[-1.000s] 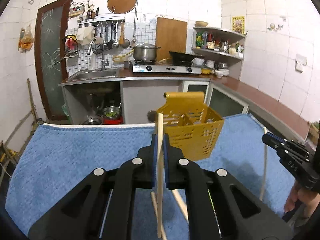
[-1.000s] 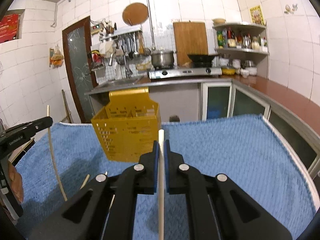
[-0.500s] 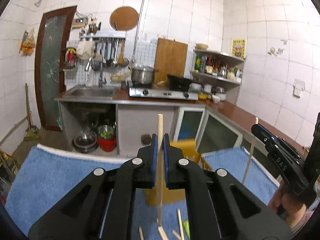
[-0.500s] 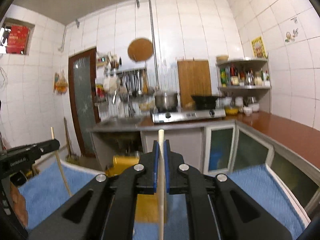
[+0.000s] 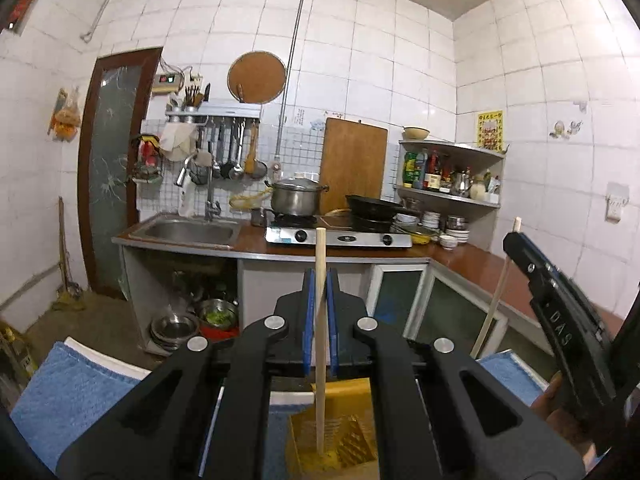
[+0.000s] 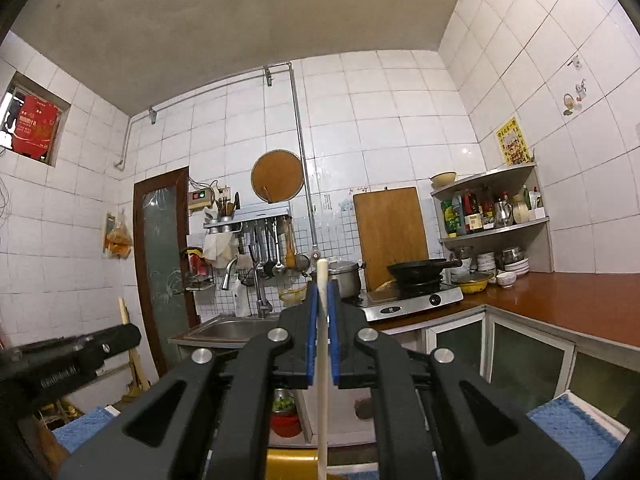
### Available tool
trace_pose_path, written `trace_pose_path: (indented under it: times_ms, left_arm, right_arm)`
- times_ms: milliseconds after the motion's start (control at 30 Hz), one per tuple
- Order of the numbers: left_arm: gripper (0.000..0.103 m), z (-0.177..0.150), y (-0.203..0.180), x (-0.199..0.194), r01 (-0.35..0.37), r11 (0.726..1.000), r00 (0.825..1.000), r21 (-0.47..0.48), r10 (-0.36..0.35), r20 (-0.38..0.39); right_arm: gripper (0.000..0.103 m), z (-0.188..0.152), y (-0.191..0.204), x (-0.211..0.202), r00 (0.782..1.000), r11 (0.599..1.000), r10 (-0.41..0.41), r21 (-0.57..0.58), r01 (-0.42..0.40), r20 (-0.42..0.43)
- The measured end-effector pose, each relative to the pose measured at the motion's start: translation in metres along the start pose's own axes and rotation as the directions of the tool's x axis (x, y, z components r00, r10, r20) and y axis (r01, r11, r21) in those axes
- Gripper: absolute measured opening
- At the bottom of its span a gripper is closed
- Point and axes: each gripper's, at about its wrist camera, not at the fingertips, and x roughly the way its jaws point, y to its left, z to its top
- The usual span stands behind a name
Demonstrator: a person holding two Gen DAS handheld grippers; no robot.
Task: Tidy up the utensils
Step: 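Carry the upright chopsticks over the yellow holder and lower them toward its opening, then open both grippers to drop the chopsticks into the yellow holder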
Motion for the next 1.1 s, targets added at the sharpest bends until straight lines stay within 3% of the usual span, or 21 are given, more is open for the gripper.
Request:
trace_pose_path:
  times_ms: [333, 667, 700, 767, 833, 933, 1000, 1100]
  left_arm:
    - [0.004, -0.073, 0.010, 0.028, 0.009, 1.000, 0.991, 0.011, -0.007, -0.132]
    - [0.007, -0.098, 0.030, 0.034, -0.018, 0.999, 0.971, -0.036, 0.009, -0.240]
    - [0.010, -0.097, 0.031, 0.031, -0.016, 0.999, 0.969, -0.041, 0.006, -0.247]
    - [0.027, -0.090, 0.036, 0.023, -0.019, 0.998, 0.967, -0.054, 0.005, -0.255]
    - [0.062, -0.081, 0.043, 0.006, -0.012, 0.997, 0.969, -0.076, -0.007, -0.248]
    - [0.076, -0.074, 0.051, -0.017, -0.028, 0.997, 0.969, -0.070, 0.010, -0.246]
    - [0.080, -0.075, 0.057, -0.029, -0.036, 0.997, 0.960, -0.061, 0.018, -0.281]
    - [0.085, -0.088, 0.066, -0.045, -0.053, 0.997, 0.936, -0.046, 0.034, -0.351]
  right_arm:
    - [0.005, -0.083, -0.015, 0.007, 0.985, 0.999, 0.001, -0.044, -0.009, -0.170]
    - [0.006, -0.107, -0.010, 0.001, 0.951, 0.995, 0.018, -0.086, -0.047, -0.309]
    - [0.007, -0.106, -0.010, -0.001, 0.948, 0.995, 0.020, -0.082, -0.048, -0.316]
    - [0.007, -0.099, -0.012, -0.008, 0.942, 0.997, 0.027, -0.055, -0.048, -0.335]
    - [0.007, -0.091, -0.012, -0.018, 0.938, 0.998, 0.026, -0.046, -0.044, -0.346]
    - [0.015, -0.081, -0.013, -0.041, 0.920, 0.998, -0.003, -0.057, -0.021, -0.391]
    - [0.057, -0.080, -0.013, -0.056, 0.903, 0.999, -0.013, -0.051, -0.010, -0.430]
    - [0.057, -0.088, -0.010, -0.081, 0.871, 0.997, -0.045, -0.080, 0.007, -0.490]
